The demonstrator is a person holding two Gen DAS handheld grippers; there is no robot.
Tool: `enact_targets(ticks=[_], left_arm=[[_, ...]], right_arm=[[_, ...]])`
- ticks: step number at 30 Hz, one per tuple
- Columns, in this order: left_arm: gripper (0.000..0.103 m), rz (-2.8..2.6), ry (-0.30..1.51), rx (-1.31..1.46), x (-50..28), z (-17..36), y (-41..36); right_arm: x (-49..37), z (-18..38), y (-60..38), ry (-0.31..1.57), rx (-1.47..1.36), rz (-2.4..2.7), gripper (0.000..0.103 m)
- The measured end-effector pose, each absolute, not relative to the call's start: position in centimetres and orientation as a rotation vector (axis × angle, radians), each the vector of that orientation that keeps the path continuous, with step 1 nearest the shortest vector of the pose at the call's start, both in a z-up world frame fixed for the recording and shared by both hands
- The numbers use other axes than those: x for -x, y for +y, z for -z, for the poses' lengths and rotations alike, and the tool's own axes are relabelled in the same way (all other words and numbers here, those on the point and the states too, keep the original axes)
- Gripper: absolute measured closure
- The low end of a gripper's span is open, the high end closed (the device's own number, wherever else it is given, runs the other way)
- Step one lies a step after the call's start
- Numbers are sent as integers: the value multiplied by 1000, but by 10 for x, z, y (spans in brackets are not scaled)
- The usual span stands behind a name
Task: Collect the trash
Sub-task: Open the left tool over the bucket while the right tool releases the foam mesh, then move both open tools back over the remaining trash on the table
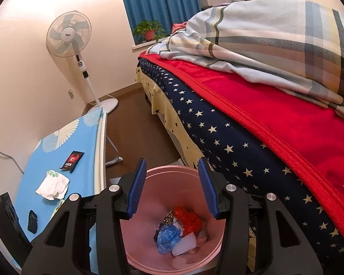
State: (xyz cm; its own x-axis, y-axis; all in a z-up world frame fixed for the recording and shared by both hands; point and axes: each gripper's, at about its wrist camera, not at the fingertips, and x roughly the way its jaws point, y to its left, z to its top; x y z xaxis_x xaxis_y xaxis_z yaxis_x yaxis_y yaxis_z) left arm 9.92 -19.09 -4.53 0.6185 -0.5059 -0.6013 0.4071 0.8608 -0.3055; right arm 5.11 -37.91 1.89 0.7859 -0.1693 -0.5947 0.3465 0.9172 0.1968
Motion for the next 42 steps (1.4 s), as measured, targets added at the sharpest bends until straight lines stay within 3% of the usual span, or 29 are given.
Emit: enact_targets(ticks=[18,42], left_arm=[[81,416,654,132,-70,18,-122],[81,6,676,260,-72,45,4]], right_arm=[[-51,-27,-347,587,-288,155,55],[-89,24,-237,688,-238,-123,57]])
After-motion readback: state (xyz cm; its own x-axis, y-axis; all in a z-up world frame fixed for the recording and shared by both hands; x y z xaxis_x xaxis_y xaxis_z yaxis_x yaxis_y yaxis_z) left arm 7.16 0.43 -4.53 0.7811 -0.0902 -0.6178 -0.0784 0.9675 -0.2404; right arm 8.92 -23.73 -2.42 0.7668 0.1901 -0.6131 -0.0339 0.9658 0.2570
